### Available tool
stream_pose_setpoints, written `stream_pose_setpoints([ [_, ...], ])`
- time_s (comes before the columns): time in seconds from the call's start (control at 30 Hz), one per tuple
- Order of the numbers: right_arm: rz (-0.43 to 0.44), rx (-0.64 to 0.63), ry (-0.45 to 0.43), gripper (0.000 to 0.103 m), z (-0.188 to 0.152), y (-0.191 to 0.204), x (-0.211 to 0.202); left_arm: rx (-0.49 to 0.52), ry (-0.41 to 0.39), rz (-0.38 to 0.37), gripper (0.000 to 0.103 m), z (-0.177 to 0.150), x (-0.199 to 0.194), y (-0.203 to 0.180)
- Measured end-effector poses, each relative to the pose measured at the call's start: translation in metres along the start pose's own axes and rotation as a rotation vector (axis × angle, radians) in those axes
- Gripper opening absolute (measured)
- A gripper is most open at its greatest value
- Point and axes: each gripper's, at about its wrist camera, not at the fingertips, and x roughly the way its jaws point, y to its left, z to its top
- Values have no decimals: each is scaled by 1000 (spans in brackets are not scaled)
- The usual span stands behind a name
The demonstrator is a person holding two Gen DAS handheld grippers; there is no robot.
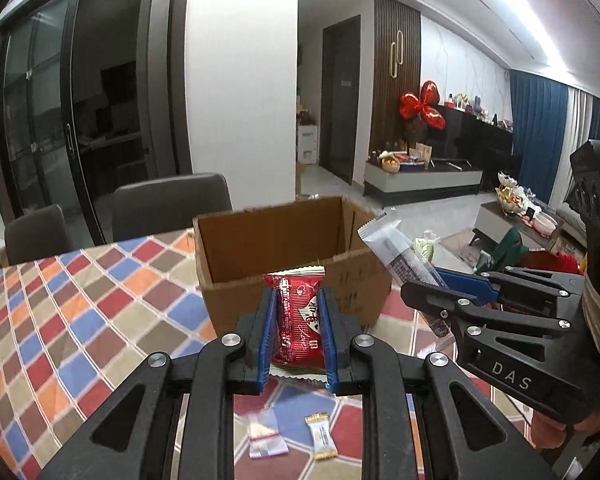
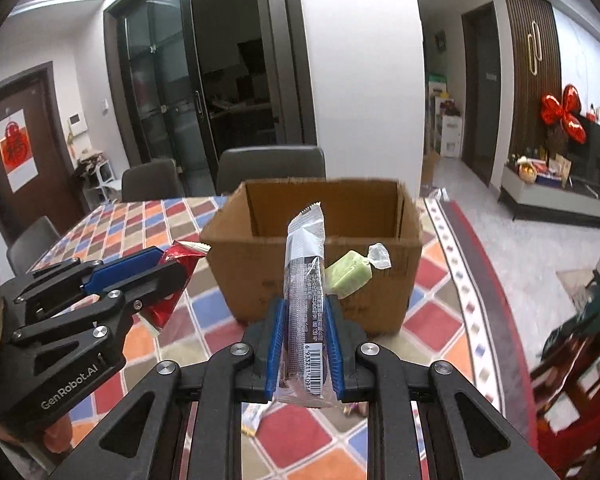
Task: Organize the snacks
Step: 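Carry both held packets over the cardboard box and open both tools, then withdraw both tools from the box toward the remaining snacks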
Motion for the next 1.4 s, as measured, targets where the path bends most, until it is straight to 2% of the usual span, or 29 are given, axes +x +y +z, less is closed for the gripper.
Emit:
stream_pose_setpoints([
  [0.23,-3,-32,-17,21,30,-1,13,-8,-2,-9,22,27,19,13],
  [0.53,-5,-40,4,21,61,-11,50,-2,20,1,22,50,55,28],
  [0.8,30,-25,-1,21,74,-23,69,38,37,27,22,64,81,28],
  [1.03,59,33,28,21,79,-39,88,28,58,37,22,69,104,32],
  [1.1,43,32,35,21,81,-41,93,22,69,49,24,70,112,35],
  [1.13,35,33,36,21,83,-42,96,21,74,60,28,69,115,36],
  [1.17,23,41,38,24,86,-42,98,21,78,71,38,69,116,37],
  [1.2,11,52,46,37,87,-44,101,20,74,80,47,68,116,39],
  [1.27,-4,61,38,53,87,-43,101,23,63,82,53,66,112,40],
  [1.4,-36,27,19,54,84,-35,94,27,55,110,53,58,97,40],
])
